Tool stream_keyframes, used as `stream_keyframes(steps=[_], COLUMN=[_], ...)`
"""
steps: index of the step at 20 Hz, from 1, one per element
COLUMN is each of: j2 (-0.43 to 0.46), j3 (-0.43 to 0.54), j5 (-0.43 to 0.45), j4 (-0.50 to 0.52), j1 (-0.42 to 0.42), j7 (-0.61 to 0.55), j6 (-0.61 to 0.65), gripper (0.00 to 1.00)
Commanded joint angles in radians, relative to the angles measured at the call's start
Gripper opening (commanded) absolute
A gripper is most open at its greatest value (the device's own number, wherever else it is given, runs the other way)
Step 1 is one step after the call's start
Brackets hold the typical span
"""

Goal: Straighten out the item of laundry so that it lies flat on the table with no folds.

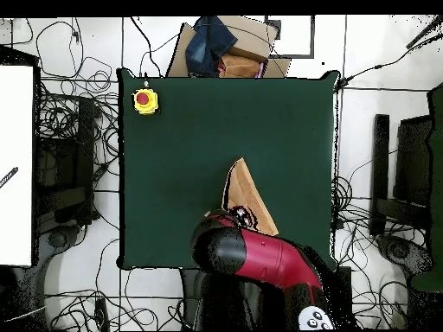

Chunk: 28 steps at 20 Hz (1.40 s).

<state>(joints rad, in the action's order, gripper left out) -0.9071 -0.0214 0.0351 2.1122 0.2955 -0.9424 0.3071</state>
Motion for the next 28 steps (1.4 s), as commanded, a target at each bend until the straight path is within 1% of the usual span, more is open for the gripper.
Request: stream_keyframes(steps=[1,4,6,11,20,21,28], j2=[0.043,0.057,0.06,0.068,0.066,0.066,0.067], j3=[0.005,0.011,-0.007,-0.011,0.0,0.0,-0.001], j5=[-0.025,-0.019,-0.018,-0.018,-0.018,-0.019,-0.018], j4=[-0.037,-0.033,-0.034,-0.033,-0.026,-0.027,-0.026], j1=[0.028,0.027,0.012,0.0,0.01,0.008,0.009], j7=[-0.224,-0.23,-0.241,-0.249,-0.24,-0.241,-0.239], j6=[0.025,-0.002,0.017,0.003,0.005,0.008,0.013], gripper=[0.0,0.0,0.0,0.0,0.0,1.0,1.0])
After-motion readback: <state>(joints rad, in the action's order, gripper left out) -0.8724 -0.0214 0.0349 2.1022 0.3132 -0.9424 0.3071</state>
